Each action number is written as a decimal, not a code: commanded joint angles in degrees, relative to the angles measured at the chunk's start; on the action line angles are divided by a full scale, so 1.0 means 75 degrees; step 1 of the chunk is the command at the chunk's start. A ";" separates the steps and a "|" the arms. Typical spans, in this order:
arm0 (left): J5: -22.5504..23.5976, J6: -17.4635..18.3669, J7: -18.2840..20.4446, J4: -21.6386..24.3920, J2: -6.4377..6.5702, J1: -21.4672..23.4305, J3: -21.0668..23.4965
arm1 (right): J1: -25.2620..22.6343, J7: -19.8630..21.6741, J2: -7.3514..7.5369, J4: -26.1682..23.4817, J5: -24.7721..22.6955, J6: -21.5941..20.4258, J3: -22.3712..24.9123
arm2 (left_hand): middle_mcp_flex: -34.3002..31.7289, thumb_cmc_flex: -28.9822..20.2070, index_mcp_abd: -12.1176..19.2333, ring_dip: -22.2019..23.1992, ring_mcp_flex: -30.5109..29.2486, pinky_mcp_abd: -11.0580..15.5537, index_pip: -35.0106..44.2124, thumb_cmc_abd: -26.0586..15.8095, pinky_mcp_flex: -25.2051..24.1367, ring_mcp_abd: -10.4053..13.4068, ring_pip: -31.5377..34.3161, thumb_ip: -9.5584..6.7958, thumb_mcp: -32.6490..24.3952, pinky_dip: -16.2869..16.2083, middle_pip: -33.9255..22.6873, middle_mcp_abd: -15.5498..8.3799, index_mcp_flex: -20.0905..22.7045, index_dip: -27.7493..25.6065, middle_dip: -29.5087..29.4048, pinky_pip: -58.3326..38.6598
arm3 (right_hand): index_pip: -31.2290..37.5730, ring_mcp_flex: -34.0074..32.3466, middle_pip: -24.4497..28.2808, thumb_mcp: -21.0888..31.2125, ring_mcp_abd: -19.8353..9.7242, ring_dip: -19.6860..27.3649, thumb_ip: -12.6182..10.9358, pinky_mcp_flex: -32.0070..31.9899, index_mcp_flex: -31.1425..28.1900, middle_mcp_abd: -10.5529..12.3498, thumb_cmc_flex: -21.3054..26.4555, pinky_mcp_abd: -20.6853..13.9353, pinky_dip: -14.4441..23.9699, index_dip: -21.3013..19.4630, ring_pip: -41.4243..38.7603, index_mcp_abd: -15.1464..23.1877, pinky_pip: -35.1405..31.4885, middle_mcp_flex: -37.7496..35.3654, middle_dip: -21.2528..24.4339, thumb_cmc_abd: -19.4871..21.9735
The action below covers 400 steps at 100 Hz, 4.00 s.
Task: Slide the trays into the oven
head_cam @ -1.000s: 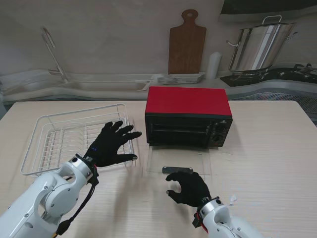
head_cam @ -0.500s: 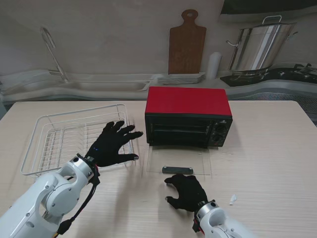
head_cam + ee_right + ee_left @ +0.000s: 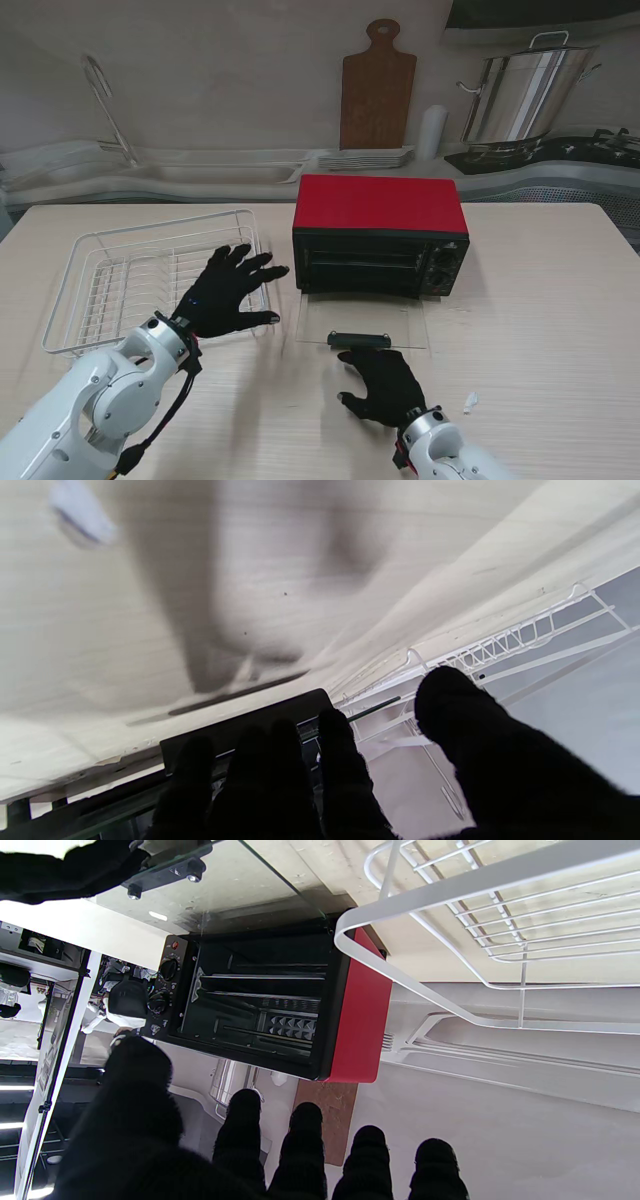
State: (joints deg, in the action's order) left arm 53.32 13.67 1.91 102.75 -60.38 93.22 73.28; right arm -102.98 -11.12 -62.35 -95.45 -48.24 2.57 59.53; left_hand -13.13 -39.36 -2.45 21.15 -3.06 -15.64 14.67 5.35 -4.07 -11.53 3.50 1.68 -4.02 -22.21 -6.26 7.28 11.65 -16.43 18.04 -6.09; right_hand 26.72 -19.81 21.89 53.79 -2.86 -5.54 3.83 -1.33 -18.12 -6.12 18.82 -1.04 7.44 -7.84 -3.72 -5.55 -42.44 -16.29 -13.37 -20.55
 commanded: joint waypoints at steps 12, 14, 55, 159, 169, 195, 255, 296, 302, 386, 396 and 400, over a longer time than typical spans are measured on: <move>0.0029 -0.0007 0.0102 0.0098 -0.0037 0.0079 0.0015 | -0.0298 -0.0085 -0.0076 -0.0421 -0.0065 -0.0213 0.0297 | 0.0292 -0.0055 -0.0111 -0.0081 0.0223 0.0156 -0.0078 -0.0335 -0.0071 0.0181 -0.0106 -0.0309 0.0211 0.0102 0.0076 -0.0075 -0.0098 -0.0086 -0.0064 0.0367 | -0.0047 0.0652 -0.0038 -0.0165 0.0005 0.0466 -0.0440 -0.0108 0.0269 0.0195 -0.0286 -0.0232 -0.0135 0.0124 0.0616 0.0003 0.0205 0.0169 0.0066 0.0101; 0.0028 -0.0005 0.0098 0.0095 -0.0037 0.0078 0.0014 | -0.0323 -0.0106 -0.0079 -0.0452 -0.0071 -0.0232 0.0326 | 0.0282 -0.0057 -0.0113 -0.0081 0.0222 0.0155 -0.0077 -0.0336 -0.0071 0.0185 -0.0105 -0.0309 0.0210 0.0101 0.0071 -0.0053 -0.0096 -0.0086 -0.0063 0.0367 | -0.0044 0.0652 -0.0036 -0.0164 0.0010 0.0465 -0.0441 -0.0113 0.0262 0.0195 -0.0283 -0.0225 -0.0137 0.0127 0.0613 -0.0001 0.0203 0.0164 0.0066 0.0102; 0.0027 0.0022 0.0029 0.0062 -0.0045 0.0065 0.0020 | -0.0362 -0.0640 -0.0177 -0.0747 -0.0168 -0.0265 0.0544 | 0.0283 -0.0056 -0.0110 -0.0082 0.0222 0.0159 -0.0077 -0.0338 -0.0073 0.0181 -0.0106 -0.0308 0.0212 0.0099 0.0072 -0.0053 -0.0096 -0.0087 -0.0063 0.0365 | -0.0034 0.0611 -0.0055 -0.0069 0.0025 0.0430 -0.0444 -0.0093 0.0203 0.0178 -0.0299 -0.0147 -0.0168 0.0201 0.0578 0.0007 0.0167 0.0075 0.0090 0.0014; 0.0060 -0.0080 0.0058 0.0111 -0.0043 0.0155 0.0090 | 0.2076 -0.0767 -0.0511 0.0215 0.0352 0.1677 -0.0429 | 0.0303 -0.0052 -0.0110 -0.0085 0.0227 0.0158 -0.0081 -0.0346 -0.0071 0.0193 -0.0110 -0.0309 0.0207 0.0101 0.0083 -0.0072 -0.0102 -0.0086 -0.0066 0.0367 | -0.0028 0.0460 -0.0136 0.0029 0.0080 0.0251 -0.0436 0.0034 0.0074 0.0164 -0.0328 0.0097 -0.0206 0.0247 0.0431 0.0038 0.0149 -0.0158 0.0115 -0.0065; 0.0067 -0.0091 0.0066 0.0120 -0.0042 0.0164 0.0101 | 0.2207 -0.0789 -0.0539 0.0293 0.0414 0.1741 -0.0480 | 0.0293 -0.0052 -0.0110 -0.0085 0.0225 0.0162 -0.0080 -0.0332 -0.0072 0.0180 -0.0110 -0.0309 0.0211 0.0102 0.0080 -0.0066 -0.0101 -0.0087 -0.0065 0.0368 | -0.0020 0.0455 -0.0129 0.0037 0.0063 0.0245 -0.0438 0.0036 0.0064 0.0176 -0.0322 0.0096 -0.0210 0.0244 0.0428 0.0050 0.0154 -0.0166 0.0109 -0.0082; 0.0053 -0.0111 0.0062 0.0132 -0.0045 0.0195 0.0118 | 0.2108 -0.0844 -0.0533 0.0118 0.0379 0.1632 -0.0382 | 0.0299 -0.0043 -0.0098 -0.0081 0.0224 0.0169 -0.0081 -0.0344 -0.0068 0.0182 -0.0105 -0.0308 0.0214 0.0101 0.0075 -0.0081 -0.0108 -0.0088 -0.0062 0.0365 | -0.0001 0.0434 -0.0111 0.0059 0.0057 0.0232 -0.0438 0.0049 0.0041 0.0190 -0.0326 0.0100 -0.0215 0.0237 0.0417 0.0062 0.0153 -0.0187 0.0096 -0.0100; -0.1098 -0.0710 -0.0696 0.0406 -0.0287 0.0971 -0.0015 | 0.0495 -0.0754 -0.0438 -0.0944 0.0890 0.0081 0.0358 | 0.0351 -0.0080 -0.0073 -0.0079 0.0225 0.0199 -0.0274 -0.0302 -0.0069 0.0189 -0.0109 -0.0331 0.0165 0.0092 0.0237 -0.0065 -0.0112 0.0128 -0.0223 0.0358 | 0.0341 0.0620 0.0276 0.0654 -0.0129 -0.0080 -0.0819 0.0082 0.0311 0.0531 0.0030 0.0336 -0.0085 0.0052 -0.0077 0.0542 -0.0082 -0.0049 -0.0088 -0.0275; -0.2719 -0.0819 -0.1275 -0.0186 -0.0551 0.0931 -0.0669 | -0.0096 -0.0953 -0.0498 -0.0585 0.1547 -0.0739 0.0569 | 0.0586 -0.0043 0.0002 -0.0290 0.0242 0.0302 -0.0162 -0.0178 -0.0026 0.0269 -0.0263 -0.0318 -0.0013 0.0287 0.0220 -0.0179 -0.0374 0.0271 -0.0273 0.0508 | 0.0402 0.0922 0.0217 -0.0023 -0.0217 -0.0093 -0.0457 -0.0134 0.0698 0.0768 -0.0638 0.0358 -0.0205 0.0031 -0.0084 0.0957 0.0133 0.0275 -0.0047 -0.0159; -0.2872 -0.0887 -0.1269 -0.0253 -0.0568 0.0927 -0.0773 | -0.0168 -0.0958 -0.0505 -0.0508 0.1658 -0.0867 0.0607 | 0.0649 -0.0031 0.0081 -0.0324 0.0243 0.0312 -0.0196 -0.0163 -0.0027 0.0284 -0.0277 -0.0314 -0.0017 0.0314 0.0255 -0.0200 -0.0397 0.0309 -0.0295 0.0522 | 0.0385 0.1040 0.0184 -0.0094 -0.0323 -0.0089 -0.0435 -0.0215 0.0822 0.0931 -0.0679 0.0275 -0.0258 0.0035 -0.0070 0.1120 0.0227 0.0384 -0.0031 -0.0138; -0.3807 -0.0718 -0.1794 -0.0553 -0.0766 0.1319 -0.1208 | -0.0638 -0.0293 -0.0481 -0.0037 0.2909 -0.2342 0.1306 | 0.0661 -0.0061 0.0399 -0.0291 0.0231 0.0346 -0.0248 -0.0183 -0.0056 0.0305 -0.0213 -0.0246 -0.0174 0.0101 0.0278 -0.0304 -0.0355 0.0441 -0.0328 0.0319 | -0.1126 0.1759 -0.1272 -0.1469 -0.1079 0.0149 -0.0522 -0.0304 0.1625 0.2239 -0.1114 -0.0331 -0.1015 0.0369 0.0291 0.2826 0.1678 0.0524 0.0613 0.0583; -0.3777 -0.0836 -0.1775 -0.0434 -0.0762 0.1321 -0.1196 | -0.0586 -0.0130 -0.0445 -0.0037 0.2900 -0.2331 0.1306 | 0.0641 -0.0081 0.0412 -0.0278 0.0233 0.0328 -0.0208 -0.0191 -0.0056 0.0295 -0.0204 -0.0242 -0.0181 0.0104 0.0262 -0.0303 -0.0361 0.0432 -0.0331 0.0330 | -0.1650 0.1838 -0.1616 -0.1679 -0.1088 0.0266 -0.0479 -0.0307 0.1597 0.2294 -0.1259 -0.0294 -0.0995 0.0382 0.0523 0.2853 0.1921 0.0505 0.0770 0.0608; -0.3735 -0.0848 -0.1785 -0.0392 -0.0760 0.1333 -0.1186 | -0.0556 -0.0110 -0.0441 -0.0013 0.2896 -0.2346 0.1295 | 0.0635 -0.0089 0.0397 -0.0275 0.0234 0.0319 -0.0201 -0.0197 -0.0057 0.0282 -0.0203 -0.0241 -0.0185 0.0106 0.0256 -0.0298 -0.0363 0.0432 -0.0329 0.0335 | -0.2230 0.1858 -0.1680 -0.1793 -0.1084 0.0244 -0.0505 -0.0278 0.1435 0.2297 -0.1303 -0.0284 -0.0847 0.0080 0.0536 0.2851 0.2102 0.0500 0.0763 0.0600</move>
State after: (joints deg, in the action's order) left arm 25.24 7.77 -12.58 98.81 -65.85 102.37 64.51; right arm -107.24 -13.27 -65.63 -95.64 -26.15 -14.74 69.44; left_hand -10.10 -39.49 -1.52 18.59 -3.03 -8.03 13.21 5.35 -6.66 -11.53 2.74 1.68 -4.25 -19.79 -5.07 7.11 10.32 -13.87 16.66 1.15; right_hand 14.97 -8.78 10.80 43.20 -8.68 -4.69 -0.33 -2.95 -7.89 7.49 12.85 -2.27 0.59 -6.21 -1.19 12.63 -29.82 -13.98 -8.48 -16.81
